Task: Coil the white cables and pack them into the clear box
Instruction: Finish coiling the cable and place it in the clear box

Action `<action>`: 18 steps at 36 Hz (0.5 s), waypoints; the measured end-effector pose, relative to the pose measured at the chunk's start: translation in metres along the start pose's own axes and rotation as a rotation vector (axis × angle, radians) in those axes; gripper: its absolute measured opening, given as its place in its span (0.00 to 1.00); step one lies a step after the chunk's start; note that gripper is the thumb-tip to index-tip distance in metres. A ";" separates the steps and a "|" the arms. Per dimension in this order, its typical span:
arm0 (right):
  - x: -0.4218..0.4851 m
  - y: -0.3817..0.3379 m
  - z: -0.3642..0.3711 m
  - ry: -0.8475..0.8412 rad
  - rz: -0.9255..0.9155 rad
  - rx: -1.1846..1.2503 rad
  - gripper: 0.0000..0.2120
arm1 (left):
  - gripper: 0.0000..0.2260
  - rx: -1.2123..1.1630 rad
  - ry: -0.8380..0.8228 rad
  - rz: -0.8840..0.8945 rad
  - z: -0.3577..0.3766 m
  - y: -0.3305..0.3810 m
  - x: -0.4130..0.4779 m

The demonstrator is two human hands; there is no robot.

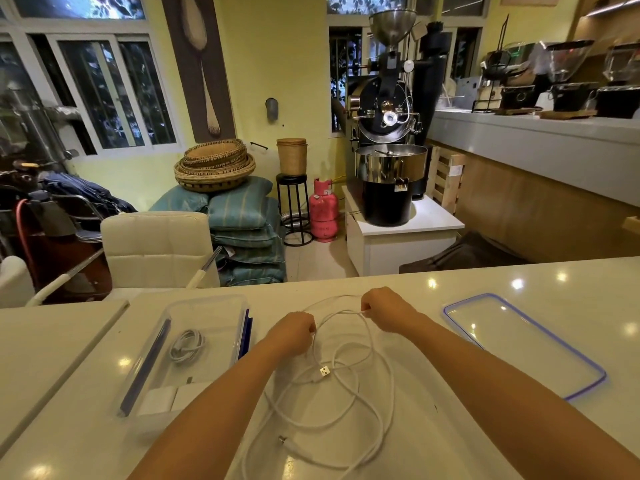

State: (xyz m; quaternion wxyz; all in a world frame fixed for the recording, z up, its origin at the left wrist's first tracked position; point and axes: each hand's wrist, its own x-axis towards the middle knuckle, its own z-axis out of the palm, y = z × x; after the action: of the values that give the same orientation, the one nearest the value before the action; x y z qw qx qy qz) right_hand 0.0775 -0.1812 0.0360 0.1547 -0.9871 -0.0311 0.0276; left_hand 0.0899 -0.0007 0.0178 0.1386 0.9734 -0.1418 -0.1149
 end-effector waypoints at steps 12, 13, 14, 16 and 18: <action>-0.006 -0.033 -0.055 0.141 -0.126 0.127 0.10 | 0.11 -0.350 0.233 0.143 -0.038 0.012 -0.003; -0.007 -0.033 -0.061 0.159 -0.140 0.127 0.10 | 0.10 -0.364 0.259 0.160 -0.046 0.014 -0.004; -0.007 -0.034 -0.066 0.174 -0.151 0.135 0.10 | 0.10 -0.380 0.278 0.175 -0.054 0.015 -0.005; -0.008 -0.034 -0.075 0.183 -0.163 0.175 0.10 | 0.10 -0.418 0.306 0.205 -0.070 0.017 -0.009; -0.008 -0.036 -0.084 0.165 -0.168 0.226 0.13 | 0.09 -0.450 0.334 0.237 -0.085 0.021 -0.014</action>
State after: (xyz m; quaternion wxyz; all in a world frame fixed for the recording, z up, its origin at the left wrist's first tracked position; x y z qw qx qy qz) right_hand 0.0731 -0.1728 0.1270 0.2688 -0.9561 -0.0977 -0.0632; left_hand 0.0942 0.0050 0.1065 0.3847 0.9003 -0.2006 0.0353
